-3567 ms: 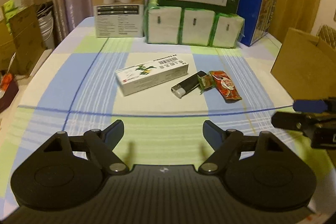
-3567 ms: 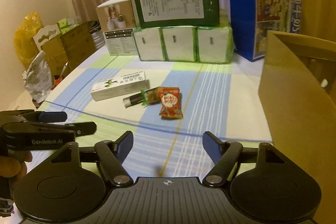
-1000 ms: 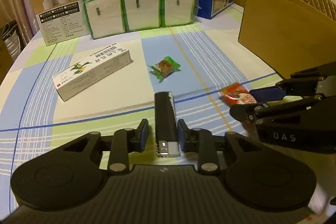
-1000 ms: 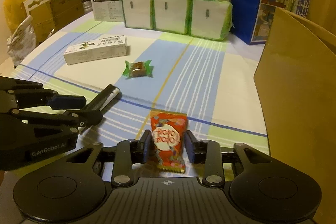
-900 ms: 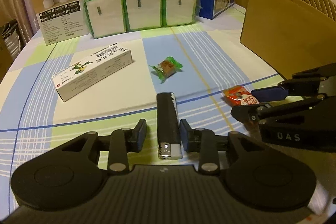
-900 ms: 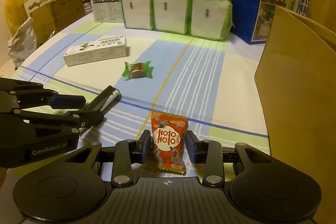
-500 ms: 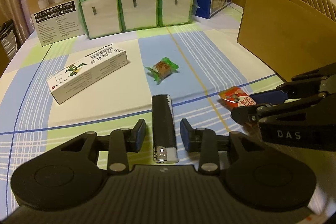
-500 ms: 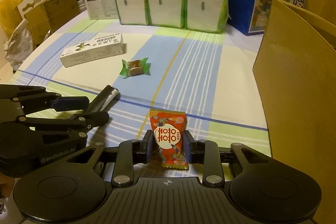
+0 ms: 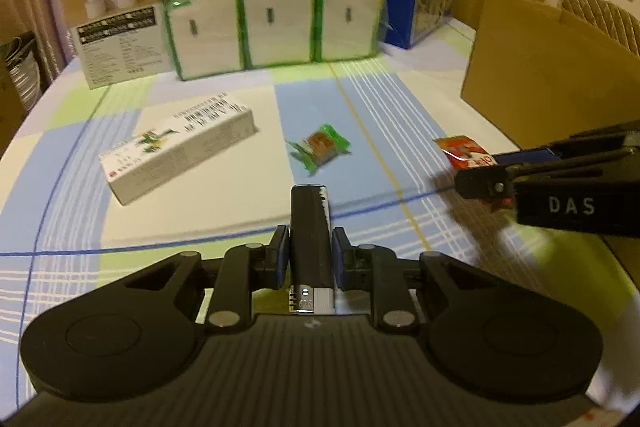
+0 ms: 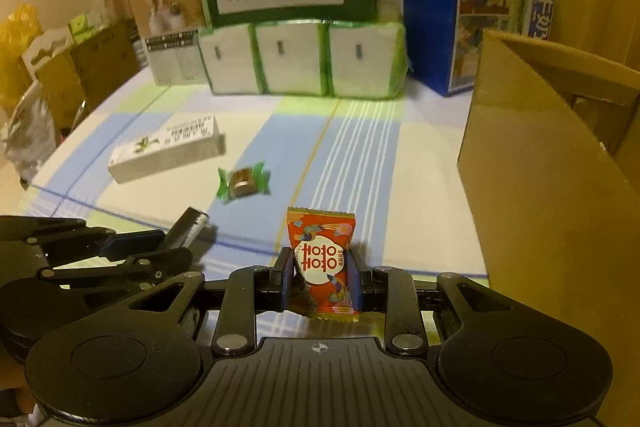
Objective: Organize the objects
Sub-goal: 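Lift the lighter with the left tool while the right tool lifts the candy packet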
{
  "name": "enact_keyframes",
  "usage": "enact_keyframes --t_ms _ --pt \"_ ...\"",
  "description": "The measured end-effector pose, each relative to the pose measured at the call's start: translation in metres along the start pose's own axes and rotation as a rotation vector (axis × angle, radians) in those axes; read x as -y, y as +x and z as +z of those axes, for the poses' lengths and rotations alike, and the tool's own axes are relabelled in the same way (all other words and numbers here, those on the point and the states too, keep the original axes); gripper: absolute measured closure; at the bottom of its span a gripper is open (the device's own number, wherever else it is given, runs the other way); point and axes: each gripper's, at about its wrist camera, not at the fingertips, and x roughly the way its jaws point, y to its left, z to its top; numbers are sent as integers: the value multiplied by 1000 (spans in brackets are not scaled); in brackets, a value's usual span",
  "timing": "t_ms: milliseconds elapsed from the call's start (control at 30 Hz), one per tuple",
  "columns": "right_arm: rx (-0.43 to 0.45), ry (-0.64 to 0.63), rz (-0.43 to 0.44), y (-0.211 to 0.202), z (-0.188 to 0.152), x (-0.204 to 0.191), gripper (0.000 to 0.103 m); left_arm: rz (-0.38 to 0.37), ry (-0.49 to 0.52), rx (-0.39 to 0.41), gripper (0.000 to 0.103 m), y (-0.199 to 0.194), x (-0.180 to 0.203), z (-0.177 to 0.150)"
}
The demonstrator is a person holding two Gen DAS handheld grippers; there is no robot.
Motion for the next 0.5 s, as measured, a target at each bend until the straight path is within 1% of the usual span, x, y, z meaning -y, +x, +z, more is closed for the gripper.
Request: enact_keyframes --t_ms 133,200,300,500 --pt "-2 4 5 -1 3 0 78 -4 -17 -4 85 0 -3 0" --pt "8 7 8 -5 4 0 78 -12 -16 -16 85 2 -2 -2" --pt "32 9 12 -11 7 -2 78 -20 -8 -13 85 0 2 -3" --pt "75 -8 0 -31 8 -9 78 -41 2 15 85 -26 10 -6"
